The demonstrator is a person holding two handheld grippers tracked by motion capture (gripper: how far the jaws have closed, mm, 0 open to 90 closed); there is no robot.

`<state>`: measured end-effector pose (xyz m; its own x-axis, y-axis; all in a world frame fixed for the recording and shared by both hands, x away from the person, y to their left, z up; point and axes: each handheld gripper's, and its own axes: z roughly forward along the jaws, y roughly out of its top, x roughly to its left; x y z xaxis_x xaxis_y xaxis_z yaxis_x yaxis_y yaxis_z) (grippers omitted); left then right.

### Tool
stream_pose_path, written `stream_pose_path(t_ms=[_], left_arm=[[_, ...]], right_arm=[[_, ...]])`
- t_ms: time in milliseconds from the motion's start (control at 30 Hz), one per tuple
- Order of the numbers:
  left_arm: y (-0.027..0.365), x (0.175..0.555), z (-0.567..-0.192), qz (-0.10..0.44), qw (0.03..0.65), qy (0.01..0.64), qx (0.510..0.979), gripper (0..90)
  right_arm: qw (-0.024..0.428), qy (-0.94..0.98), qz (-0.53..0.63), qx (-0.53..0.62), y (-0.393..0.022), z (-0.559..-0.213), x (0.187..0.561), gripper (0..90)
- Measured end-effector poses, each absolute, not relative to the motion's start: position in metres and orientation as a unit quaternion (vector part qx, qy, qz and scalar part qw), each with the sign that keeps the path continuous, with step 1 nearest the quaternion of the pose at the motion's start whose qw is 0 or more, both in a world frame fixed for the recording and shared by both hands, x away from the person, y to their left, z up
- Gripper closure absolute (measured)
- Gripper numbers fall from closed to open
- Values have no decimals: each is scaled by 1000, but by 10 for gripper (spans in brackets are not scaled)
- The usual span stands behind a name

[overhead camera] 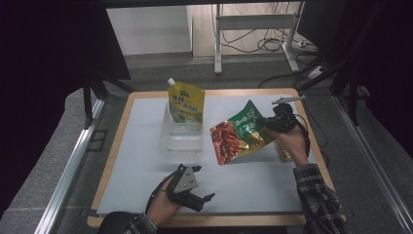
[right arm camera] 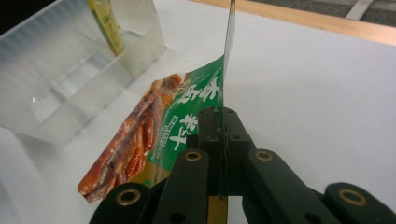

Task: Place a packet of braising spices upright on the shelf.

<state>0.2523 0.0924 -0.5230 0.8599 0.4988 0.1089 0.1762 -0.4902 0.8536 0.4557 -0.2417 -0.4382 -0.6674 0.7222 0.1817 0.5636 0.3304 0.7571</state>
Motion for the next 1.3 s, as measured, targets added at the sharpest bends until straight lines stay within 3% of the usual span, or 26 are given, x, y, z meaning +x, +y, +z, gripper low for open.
stream_pose_path(t_ms=[1300], left_arm=[[97,253,-520,185,475,206,835,48]], right_arm=[[114,827,451,316,-190,-373,443,888]])
